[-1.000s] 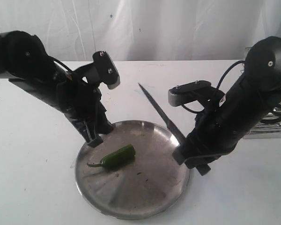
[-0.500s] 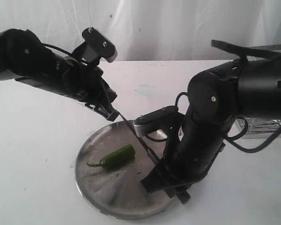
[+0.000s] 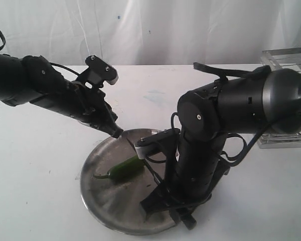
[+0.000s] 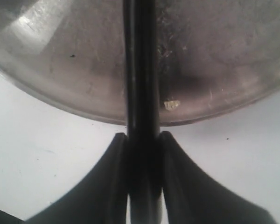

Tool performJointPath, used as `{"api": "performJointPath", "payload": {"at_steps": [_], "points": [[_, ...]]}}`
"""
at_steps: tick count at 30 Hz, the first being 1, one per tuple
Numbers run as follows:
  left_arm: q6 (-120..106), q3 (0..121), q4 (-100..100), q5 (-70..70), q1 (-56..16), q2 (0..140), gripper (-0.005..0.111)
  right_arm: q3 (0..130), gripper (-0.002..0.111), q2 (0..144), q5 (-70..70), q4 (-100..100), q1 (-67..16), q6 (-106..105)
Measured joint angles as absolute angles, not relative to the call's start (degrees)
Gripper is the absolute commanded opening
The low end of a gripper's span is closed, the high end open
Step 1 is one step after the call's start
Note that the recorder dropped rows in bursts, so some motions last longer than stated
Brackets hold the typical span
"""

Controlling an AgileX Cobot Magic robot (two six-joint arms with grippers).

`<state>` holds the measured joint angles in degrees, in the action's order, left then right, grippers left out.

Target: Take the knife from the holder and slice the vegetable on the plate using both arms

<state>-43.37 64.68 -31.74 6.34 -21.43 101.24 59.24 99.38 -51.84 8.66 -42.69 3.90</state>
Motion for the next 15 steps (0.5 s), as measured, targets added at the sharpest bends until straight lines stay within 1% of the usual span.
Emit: {"api": "performJointPath", "payload": {"at_steps": [5, 6, 8, 9, 12, 15], "points": [[-39.97, 64.68, -46.47, 5.73, -21.43, 101.24, 0.000, 59.24, 0.000, 99.38, -51.19, 8.77, -42.69, 3.90], [-37.91, 64.68, -53.04, 6.88, -21.43, 101.24, 0.000, 59.24, 0.000, 99.38, -51.31, 9.23, -42.69, 4.01], [-38.50, 64.68, -57.91, 8.65, -21.43, 101.24, 0.000, 59.24, 0.000, 99.38, -51.31, 10.25, -42.69, 4.01], [-41.33, 64.68, -58.40, 9.31, -21.43, 101.24, 0.000, 59.24, 0.000, 99.38, -51.31, 10.39, -42.69, 4.01], [-62.29, 64.68, -59.13, 14.64, -21.43, 101.24, 0.000, 59.24, 0.000, 99.38, -51.22, 10.51, -42.69, 4.01], [-71.25, 64.68, -60.14, 19.38, -21.43, 102.16, 0.000, 59.24, 0.000, 99.38, -51.22, 10.51, -42.69, 4.01]]}}
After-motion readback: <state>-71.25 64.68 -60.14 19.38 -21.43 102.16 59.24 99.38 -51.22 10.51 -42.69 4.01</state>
